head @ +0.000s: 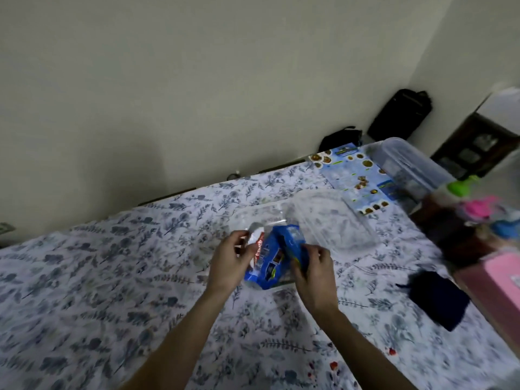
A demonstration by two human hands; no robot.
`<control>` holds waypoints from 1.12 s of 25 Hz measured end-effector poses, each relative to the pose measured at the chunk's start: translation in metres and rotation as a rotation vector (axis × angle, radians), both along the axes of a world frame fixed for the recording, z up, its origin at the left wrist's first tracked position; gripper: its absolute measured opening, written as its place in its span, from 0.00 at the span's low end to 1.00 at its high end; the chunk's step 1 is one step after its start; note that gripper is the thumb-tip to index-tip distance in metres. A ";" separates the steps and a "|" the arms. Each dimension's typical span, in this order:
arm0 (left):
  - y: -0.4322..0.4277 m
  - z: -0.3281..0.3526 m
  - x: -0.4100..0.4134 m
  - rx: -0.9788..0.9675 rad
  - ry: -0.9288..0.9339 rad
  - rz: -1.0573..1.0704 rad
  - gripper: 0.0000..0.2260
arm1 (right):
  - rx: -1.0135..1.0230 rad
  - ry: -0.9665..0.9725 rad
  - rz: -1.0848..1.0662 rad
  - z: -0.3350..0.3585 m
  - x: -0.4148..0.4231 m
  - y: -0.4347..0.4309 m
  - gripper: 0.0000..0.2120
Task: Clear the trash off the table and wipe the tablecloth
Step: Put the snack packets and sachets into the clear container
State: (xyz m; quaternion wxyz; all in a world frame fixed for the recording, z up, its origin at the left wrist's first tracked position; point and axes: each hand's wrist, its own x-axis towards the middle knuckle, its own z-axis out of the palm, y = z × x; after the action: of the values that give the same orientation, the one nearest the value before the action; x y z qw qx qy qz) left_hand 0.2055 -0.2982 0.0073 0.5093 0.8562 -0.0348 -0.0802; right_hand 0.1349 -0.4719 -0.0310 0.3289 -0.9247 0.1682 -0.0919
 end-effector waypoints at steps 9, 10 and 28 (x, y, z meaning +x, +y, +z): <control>-0.030 -0.039 -0.024 0.647 -0.416 -0.164 0.09 | -0.336 0.033 0.292 -0.020 0.002 -0.007 0.24; -0.028 -0.044 -0.026 0.682 -0.444 -0.186 0.11 | -0.342 0.066 0.293 -0.022 0.007 -0.006 0.26; -0.012 -0.050 -0.038 0.106 0.114 0.070 0.31 | -0.192 0.220 0.185 -0.018 0.024 -0.093 0.32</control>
State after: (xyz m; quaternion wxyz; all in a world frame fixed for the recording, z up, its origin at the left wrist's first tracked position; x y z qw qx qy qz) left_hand 0.1674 -0.3105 -0.0423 0.4667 0.8767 0.0286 -0.1126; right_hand 0.1592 -0.5647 -0.0487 0.2256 -0.9679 0.1079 0.0248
